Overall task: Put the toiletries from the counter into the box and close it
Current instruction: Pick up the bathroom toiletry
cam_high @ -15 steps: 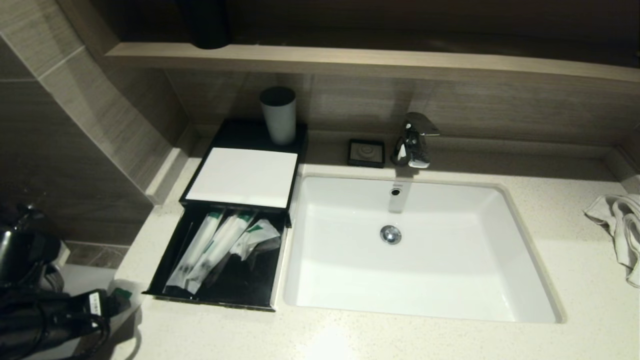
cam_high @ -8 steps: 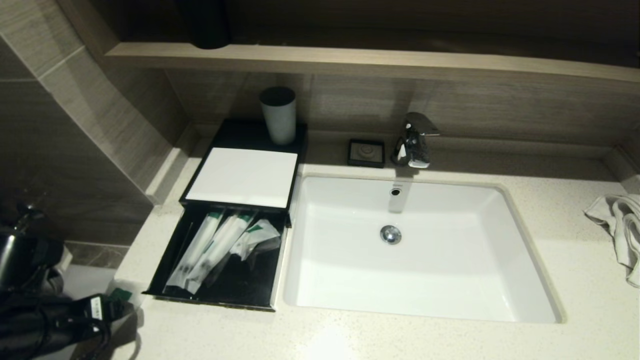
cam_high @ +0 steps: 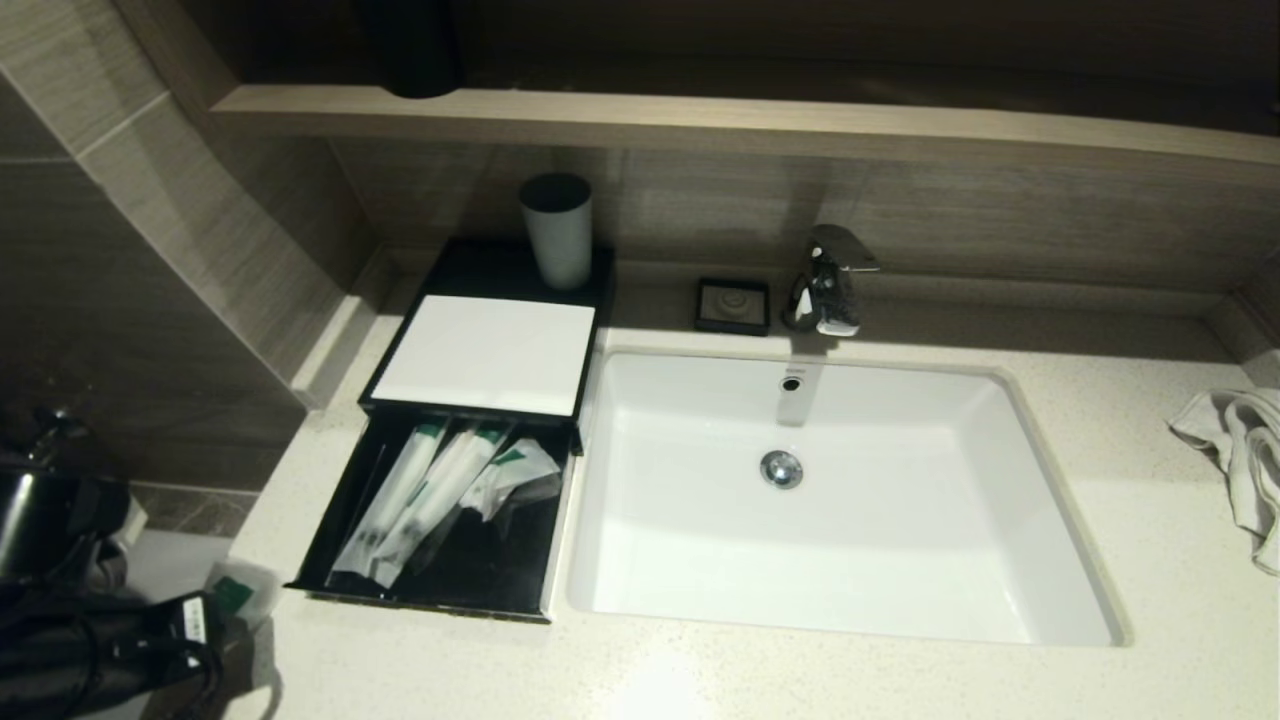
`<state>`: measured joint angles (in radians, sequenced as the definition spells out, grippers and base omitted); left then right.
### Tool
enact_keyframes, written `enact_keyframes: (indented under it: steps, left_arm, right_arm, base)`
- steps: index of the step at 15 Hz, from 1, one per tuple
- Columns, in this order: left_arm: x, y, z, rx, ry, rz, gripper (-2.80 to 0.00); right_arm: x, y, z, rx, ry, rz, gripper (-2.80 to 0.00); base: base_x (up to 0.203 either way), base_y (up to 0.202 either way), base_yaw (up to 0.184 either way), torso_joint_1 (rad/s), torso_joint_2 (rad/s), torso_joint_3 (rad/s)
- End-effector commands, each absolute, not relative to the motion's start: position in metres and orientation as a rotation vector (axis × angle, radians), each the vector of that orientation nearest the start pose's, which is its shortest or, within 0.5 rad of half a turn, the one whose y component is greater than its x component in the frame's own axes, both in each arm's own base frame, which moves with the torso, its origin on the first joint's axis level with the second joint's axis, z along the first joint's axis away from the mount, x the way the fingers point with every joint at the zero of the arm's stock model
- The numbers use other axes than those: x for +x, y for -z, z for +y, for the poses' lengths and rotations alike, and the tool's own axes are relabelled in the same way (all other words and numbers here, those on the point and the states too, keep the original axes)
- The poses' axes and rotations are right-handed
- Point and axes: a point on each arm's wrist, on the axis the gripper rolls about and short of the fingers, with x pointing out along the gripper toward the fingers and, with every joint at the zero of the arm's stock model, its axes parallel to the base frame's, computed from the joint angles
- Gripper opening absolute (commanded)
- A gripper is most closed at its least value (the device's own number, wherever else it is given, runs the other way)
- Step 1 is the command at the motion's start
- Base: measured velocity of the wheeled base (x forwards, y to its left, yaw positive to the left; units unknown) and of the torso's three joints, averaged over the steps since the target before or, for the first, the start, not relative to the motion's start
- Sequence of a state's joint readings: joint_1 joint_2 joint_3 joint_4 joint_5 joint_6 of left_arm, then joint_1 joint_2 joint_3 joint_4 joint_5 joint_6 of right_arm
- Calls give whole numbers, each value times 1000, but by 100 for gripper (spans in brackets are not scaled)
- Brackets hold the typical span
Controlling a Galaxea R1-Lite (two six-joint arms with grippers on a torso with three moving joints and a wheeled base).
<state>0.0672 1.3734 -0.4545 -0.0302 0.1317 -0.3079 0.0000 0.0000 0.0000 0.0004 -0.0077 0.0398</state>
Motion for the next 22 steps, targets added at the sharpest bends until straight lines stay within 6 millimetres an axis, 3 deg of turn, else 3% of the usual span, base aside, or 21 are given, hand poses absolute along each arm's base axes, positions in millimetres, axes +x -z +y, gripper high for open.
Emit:
enact_keyframes:
  steps: [1, 11, 18, 22]
  left_arm:
    - [171, -120, 15, -257, -324, 862, -280]
    - [170, -122, 14, -260, -319, 847, -280]
    - [185, -174, 11, -291, -224, 620, -280]
    - [191, -201, -13, -267, -87, 535, -280]
  right_arm:
    - [-23, -75, 0, 40, 8, 2, -280]
    - [-23, -76, 0, 40, 8, 1, -280]
    - [-23, -76, 0, 40, 8, 1, -280]
    - [-23, -76, 0, 40, 8, 1, -280]
  base:
    - [0, 0, 0, 0, 0, 0]
    - [0, 0, 0, 0, 0, 0]
    - [0, 0, 0, 0, 0, 0]
    - [0, 0, 0, 0, 0, 0]
